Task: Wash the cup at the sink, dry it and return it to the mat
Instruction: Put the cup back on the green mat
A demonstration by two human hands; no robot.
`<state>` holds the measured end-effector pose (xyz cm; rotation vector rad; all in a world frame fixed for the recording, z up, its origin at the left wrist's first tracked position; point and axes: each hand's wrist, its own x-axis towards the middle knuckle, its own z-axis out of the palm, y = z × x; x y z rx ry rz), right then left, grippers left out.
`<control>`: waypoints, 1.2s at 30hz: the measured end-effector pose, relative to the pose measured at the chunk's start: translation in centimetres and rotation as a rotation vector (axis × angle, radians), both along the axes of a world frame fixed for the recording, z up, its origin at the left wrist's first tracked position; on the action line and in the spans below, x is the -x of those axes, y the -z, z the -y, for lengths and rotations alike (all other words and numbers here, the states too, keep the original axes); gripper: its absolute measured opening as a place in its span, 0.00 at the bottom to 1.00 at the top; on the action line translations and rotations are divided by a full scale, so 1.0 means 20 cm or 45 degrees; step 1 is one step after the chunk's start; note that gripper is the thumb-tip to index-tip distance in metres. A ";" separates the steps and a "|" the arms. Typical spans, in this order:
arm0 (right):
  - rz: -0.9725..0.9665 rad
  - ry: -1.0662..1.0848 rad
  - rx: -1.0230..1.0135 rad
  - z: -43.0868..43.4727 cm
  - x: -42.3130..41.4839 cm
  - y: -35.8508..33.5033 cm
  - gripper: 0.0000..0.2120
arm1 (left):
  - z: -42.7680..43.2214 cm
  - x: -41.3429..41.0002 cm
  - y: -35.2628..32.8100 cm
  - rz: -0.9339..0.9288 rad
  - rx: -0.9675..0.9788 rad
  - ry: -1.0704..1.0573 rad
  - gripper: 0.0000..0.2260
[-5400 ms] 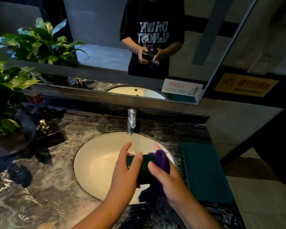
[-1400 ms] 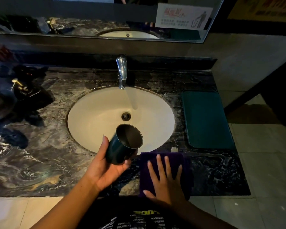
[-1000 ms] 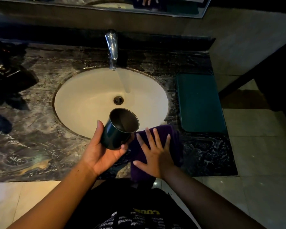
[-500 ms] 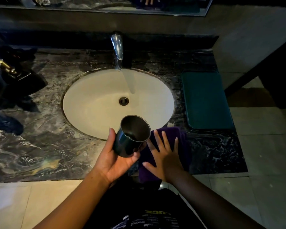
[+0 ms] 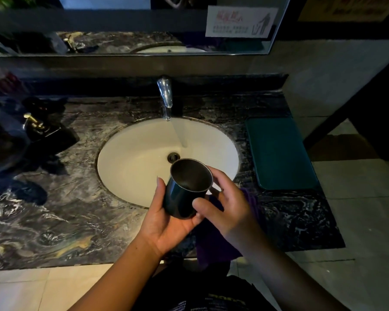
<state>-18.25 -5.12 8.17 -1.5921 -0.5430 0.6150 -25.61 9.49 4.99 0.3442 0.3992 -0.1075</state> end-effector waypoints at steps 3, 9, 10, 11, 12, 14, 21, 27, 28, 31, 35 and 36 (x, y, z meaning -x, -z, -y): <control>-0.016 0.012 -0.081 -0.02 -0.02 0.01 0.26 | 0.01 0.00 -0.02 -0.006 -0.080 0.013 0.36; -0.046 0.087 -0.111 0.04 -0.15 0.05 0.24 | 0.00 -0.06 -0.03 -0.185 -0.814 0.112 0.24; -0.055 0.097 -0.106 0.06 -0.18 0.06 0.23 | -0.01 -0.08 -0.04 -0.185 -0.949 0.102 0.25; -0.072 0.109 -0.118 0.08 -0.21 0.06 0.23 | -0.01 -0.10 -0.04 -0.157 -1.080 0.107 0.26; -0.093 0.119 -0.139 0.11 -0.23 0.06 0.22 | -0.01 -0.13 -0.06 -0.105 -1.213 0.128 0.27; -0.127 0.136 -0.162 0.16 -0.29 0.07 0.23 | 0.00 -0.22 -0.09 0.056 -1.409 0.206 0.25; -0.017 0.142 -0.055 0.37 -0.60 0.04 0.22 | 0.11 -0.62 -0.11 0.260 -1.709 0.426 0.23; 0.173 0.074 0.257 0.59 -0.94 0.15 0.32 | 0.25 -0.95 -0.05 0.300 -2.003 0.571 0.26; 0.182 0.057 0.294 0.62 -0.99 0.17 0.32 | 0.27 -1.00 -0.03 0.296 -2.054 0.593 0.27; 0.205 -0.002 0.336 0.69 -1.15 0.22 0.28 | 0.34 -1.14 0.02 0.292 -2.153 0.612 0.27; 0.177 -0.021 0.345 0.76 -1.31 0.27 0.27 | 0.43 -1.27 0.08 0.256 -2.232 0.607 0.27; 0.180 -0.012 0.350 0.77 -1.34 0.29 0.28 | 0.45 -1.30 0.09 0.242 -2.239 0.602 0.28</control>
